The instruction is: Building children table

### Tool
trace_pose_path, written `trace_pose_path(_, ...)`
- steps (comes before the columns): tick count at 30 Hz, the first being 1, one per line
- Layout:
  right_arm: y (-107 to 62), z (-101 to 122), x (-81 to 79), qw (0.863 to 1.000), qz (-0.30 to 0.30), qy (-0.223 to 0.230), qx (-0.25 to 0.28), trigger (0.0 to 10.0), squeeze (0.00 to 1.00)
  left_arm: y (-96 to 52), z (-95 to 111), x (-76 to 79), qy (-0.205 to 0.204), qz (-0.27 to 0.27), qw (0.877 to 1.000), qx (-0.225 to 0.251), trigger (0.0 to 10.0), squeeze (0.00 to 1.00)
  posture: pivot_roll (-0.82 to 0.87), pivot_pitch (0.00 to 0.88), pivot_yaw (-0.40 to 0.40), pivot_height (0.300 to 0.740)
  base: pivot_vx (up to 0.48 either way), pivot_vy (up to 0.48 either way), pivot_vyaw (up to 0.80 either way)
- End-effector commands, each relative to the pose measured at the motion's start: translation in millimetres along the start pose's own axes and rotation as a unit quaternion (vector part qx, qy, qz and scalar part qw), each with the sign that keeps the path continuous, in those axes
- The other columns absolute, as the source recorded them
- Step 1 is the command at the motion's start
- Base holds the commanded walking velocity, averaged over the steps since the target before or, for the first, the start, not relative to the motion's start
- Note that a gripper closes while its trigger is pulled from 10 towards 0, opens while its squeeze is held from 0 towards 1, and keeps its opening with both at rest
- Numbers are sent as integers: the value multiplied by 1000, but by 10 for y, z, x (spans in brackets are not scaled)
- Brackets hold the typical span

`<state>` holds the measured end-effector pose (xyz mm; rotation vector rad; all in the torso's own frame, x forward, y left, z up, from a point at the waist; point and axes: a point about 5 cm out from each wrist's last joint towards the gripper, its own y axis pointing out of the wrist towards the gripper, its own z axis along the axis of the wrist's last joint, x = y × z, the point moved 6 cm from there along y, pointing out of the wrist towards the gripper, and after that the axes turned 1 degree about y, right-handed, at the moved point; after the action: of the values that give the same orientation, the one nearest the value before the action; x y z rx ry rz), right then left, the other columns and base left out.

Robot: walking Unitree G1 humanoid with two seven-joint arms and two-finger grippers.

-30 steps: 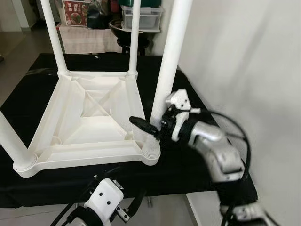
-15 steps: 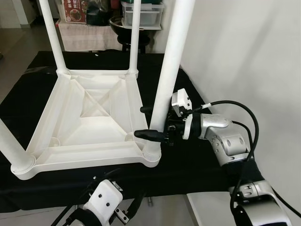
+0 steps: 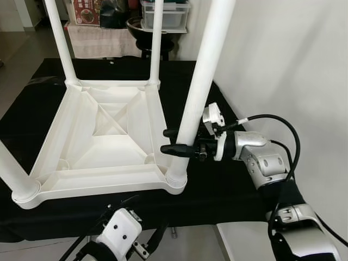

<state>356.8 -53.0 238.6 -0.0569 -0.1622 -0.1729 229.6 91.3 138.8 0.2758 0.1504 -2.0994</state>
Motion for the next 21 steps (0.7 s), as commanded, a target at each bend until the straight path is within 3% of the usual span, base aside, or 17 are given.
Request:
trace_pose_path(1, -72, -110, 38, 999, -35, 12, -6, 0, 0, -14, 3, 35, 1, -5, 1000, -3, 10000, 0, 81, 140, -100, 740, 0, 0, 0)
trace_pose_path(5, -120, -179, 64, 995, -96, 24, -10, 0, 0, -15, 4, 39, 1, -5, 1000, -2, 10000, 0, 78, 142, -114, 740, 0, 0, 0)
trace_pose_path(6, -236, -490, 211, 936, -340, 80, -36, 0, 0, -26, 0, 31, 1, -3, 1000, -3, 10000, 0, 72, 141, -116, 740, 0, 0, 0)
trace_pose_path(7, -308, -691, 84, 897, -422, 119, -58, 0, 0, -27, 0, 23, 0, -2, 1000, -3, 10000, 0, 70, 142, -113, 740, 0, 0, 0)
trace_pose_path(8, -308, -691, 84, 897, -422, 119, -58, 0, 0, -27, 0, 23, 0, -2, 1000, -3, 10000, 0, 70, 142, -113, 740, 0, 0, 0)
trace_pose_path(9, -377, -806, -27, 868, -469, 144, -73, 0, 0, -27, 0, 17, 0, -2, 1000, -3, 10000, 0, 70, 142, -113, 740, 0, 0, 0)
trace_pose_path(11, -355, -833, -103, 861, -481, 151, -71, 0, 0, -21, 1, 13, 1, -3, 1000, -2, 10000, 0, 66, 142, -100, 740, 0, 0, 0)
trace_pose_path(13, -285, -843, -120, 862, -478, 156, -64, 0, 0, -10, -6, 10, 1, -4, 1000, -2, 10000, 0, 58, 128, -89, 740, 0, 0, 0)
trace_pose_path(18, -37, -767, -25, 870, -464, 162, -41, 0, 0, 21, -23, 4, 2, -7, 1000, -2, 10000, 0, 63, 120, -98, 740, 0, 0, 0)
trace_pose_path(21, -9, -724, -39, 868, -466, 168, -36, 0, 0, 20, -22, -5, 2, -4, 1000, -1, 10000, 0, 64, 120, -99, 740, 0, 0, 0)
